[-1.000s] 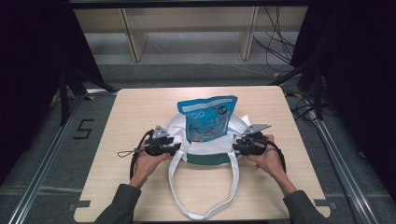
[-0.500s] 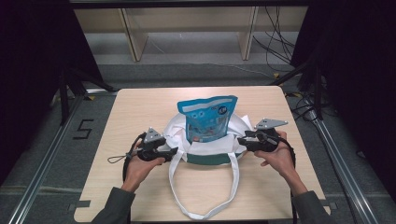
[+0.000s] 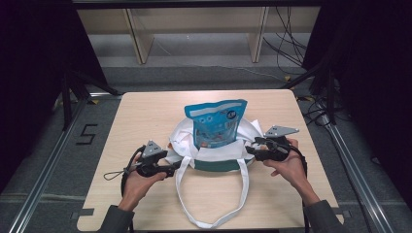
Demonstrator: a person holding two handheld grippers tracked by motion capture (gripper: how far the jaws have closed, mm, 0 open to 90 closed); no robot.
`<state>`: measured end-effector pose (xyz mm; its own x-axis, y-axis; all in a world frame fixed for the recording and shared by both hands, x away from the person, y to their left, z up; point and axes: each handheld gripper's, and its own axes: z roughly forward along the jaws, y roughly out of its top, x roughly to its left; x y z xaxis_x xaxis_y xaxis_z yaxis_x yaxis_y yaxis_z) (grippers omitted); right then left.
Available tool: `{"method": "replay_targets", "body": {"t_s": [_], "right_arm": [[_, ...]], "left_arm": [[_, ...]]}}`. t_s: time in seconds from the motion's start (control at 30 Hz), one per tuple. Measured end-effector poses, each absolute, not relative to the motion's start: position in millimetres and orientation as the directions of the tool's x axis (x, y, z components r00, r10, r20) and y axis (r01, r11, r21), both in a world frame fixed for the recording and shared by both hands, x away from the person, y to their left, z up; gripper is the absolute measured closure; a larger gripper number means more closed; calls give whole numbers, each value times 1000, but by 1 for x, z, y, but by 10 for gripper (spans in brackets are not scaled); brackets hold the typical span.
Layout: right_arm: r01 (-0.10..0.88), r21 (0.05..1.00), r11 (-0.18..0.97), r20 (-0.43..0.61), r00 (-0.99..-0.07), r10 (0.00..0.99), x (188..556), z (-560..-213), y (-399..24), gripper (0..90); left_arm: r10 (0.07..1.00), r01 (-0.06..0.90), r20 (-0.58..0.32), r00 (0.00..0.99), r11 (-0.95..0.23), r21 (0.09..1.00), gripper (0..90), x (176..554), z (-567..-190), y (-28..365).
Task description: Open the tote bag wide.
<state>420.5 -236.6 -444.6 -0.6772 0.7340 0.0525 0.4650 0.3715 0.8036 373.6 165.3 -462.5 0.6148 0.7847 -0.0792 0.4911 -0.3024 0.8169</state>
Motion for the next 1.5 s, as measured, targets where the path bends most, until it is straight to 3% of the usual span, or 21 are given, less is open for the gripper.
{"method": "replay_targets", "body": {"t_s": [1.0,1.37,1.4,1.5], "right_arm": [[411,814,410,3,-709,705,389,-446,-239,412],[438,818,373,36,-686,726,363,-452,-248,375],[435,818,376,35,-690,723,361,-453,-250,375],[463,809,362,61,-679,731,355,-456,-251,364]], "left_arm": [[788,491,-49,614,-333,805,268,324,-491,178],[779,479,-70,623,-309,822,212,307,-491,171],[773,468,-31,634,-351,811,201,307,-490,173],[774,482,-74,629,-313,818,196,303,-491,170]]}}
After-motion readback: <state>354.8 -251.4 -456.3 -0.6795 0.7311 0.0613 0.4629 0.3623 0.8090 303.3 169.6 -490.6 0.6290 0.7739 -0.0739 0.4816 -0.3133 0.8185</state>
